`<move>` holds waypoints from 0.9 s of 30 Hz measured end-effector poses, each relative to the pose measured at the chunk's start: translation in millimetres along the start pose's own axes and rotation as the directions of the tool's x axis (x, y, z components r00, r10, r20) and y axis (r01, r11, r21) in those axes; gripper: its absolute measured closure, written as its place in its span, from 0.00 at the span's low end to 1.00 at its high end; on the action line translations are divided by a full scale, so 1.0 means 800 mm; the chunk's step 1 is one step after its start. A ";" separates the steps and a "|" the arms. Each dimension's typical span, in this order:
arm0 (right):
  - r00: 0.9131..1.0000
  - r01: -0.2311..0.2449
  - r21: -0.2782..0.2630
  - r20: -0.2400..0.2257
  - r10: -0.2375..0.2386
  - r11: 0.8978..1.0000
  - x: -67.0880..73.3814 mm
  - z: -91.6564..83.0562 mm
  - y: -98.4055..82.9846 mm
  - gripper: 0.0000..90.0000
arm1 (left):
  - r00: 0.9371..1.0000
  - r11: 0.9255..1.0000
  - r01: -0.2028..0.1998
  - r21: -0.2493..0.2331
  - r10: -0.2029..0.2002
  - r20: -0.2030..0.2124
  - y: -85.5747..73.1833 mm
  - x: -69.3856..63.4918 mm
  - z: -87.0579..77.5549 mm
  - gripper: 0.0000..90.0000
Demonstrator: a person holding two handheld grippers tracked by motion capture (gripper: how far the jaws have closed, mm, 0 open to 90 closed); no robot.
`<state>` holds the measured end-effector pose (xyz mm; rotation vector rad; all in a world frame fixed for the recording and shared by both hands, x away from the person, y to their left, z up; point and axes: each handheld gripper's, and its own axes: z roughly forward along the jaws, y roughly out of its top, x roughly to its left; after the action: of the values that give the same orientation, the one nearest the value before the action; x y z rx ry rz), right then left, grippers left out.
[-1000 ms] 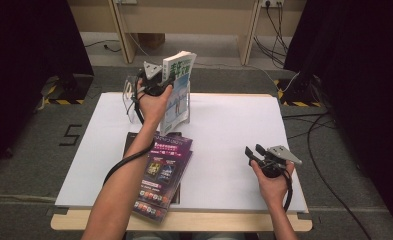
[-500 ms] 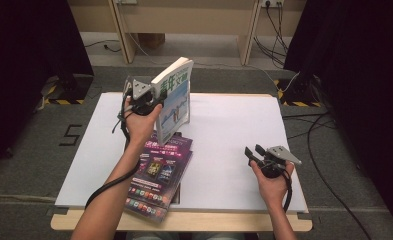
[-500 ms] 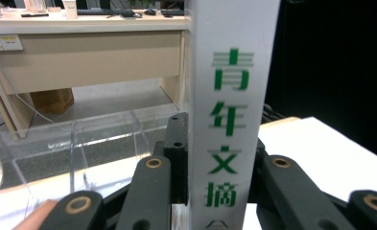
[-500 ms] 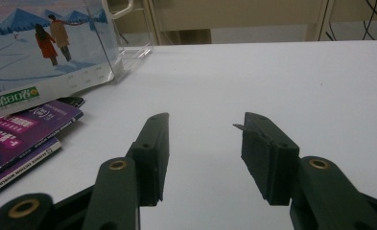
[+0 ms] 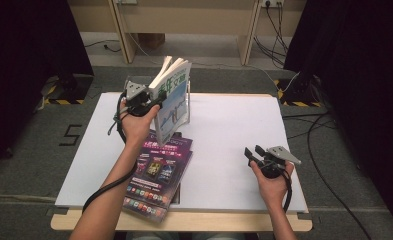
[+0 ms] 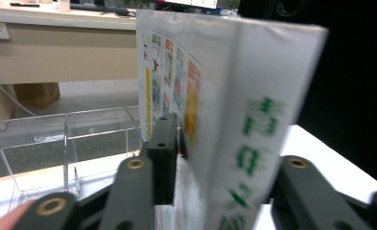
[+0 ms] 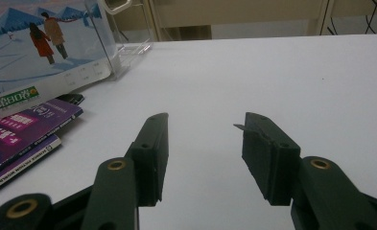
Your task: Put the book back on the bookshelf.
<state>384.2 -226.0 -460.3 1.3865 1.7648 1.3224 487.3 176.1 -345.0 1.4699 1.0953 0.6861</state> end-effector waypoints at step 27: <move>1.000 -0.016 0.017 0.000 0.016 1.000 -0.003 0.000 -0.003 0.58 | 1.000 0.996 -0.012 0.094 0.014 -0.022 -0.003 -0.003 0.035 0.82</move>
<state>384.5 -228.0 -462.7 1.4124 1.7721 1.3192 510.4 162.3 -352.7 1.5534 1.1496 0.6700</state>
